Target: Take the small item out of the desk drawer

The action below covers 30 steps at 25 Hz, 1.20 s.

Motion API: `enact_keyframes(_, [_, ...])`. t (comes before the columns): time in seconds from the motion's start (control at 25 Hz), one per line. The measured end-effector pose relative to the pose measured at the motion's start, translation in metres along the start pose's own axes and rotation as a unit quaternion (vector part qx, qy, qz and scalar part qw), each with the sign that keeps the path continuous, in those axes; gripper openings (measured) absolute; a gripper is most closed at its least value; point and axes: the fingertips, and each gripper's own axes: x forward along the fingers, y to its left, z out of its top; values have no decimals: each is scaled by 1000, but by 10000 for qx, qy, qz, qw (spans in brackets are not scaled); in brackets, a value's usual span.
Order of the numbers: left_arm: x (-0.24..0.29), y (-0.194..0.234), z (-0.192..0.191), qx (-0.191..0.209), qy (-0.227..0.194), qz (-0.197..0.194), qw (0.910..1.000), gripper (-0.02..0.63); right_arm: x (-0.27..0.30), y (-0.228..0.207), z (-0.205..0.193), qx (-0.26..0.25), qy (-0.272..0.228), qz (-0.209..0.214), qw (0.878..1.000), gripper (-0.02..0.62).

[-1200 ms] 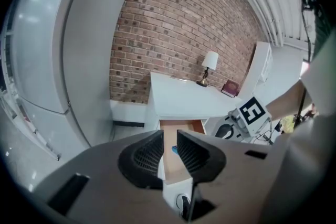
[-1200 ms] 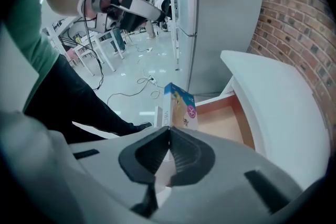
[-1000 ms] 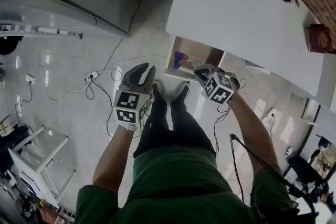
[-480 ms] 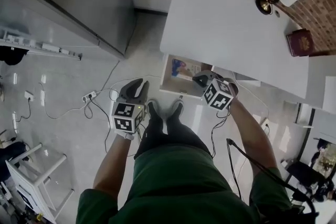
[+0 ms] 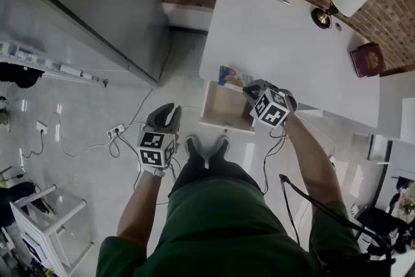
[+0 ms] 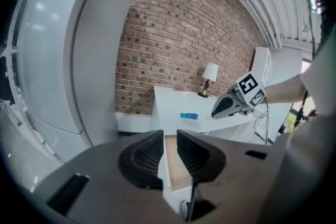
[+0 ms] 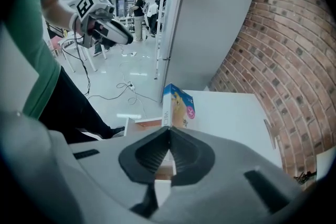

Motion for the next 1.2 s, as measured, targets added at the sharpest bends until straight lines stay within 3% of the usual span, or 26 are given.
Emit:
enact_keyframes(0.52, [-1,11,30,103,56,201,9997,72,32,-51,-21,159,182,-313,9992,5])
enact_keyframes(0.88, [3,9,18,60,207,250,9995,72,55,-63,-35,283,180,-663,9972,9])
enact_keyframes(1.2, [2,17,13,79,164,428,9989,72,73,-54,-45,483,245,-672,9963,21])
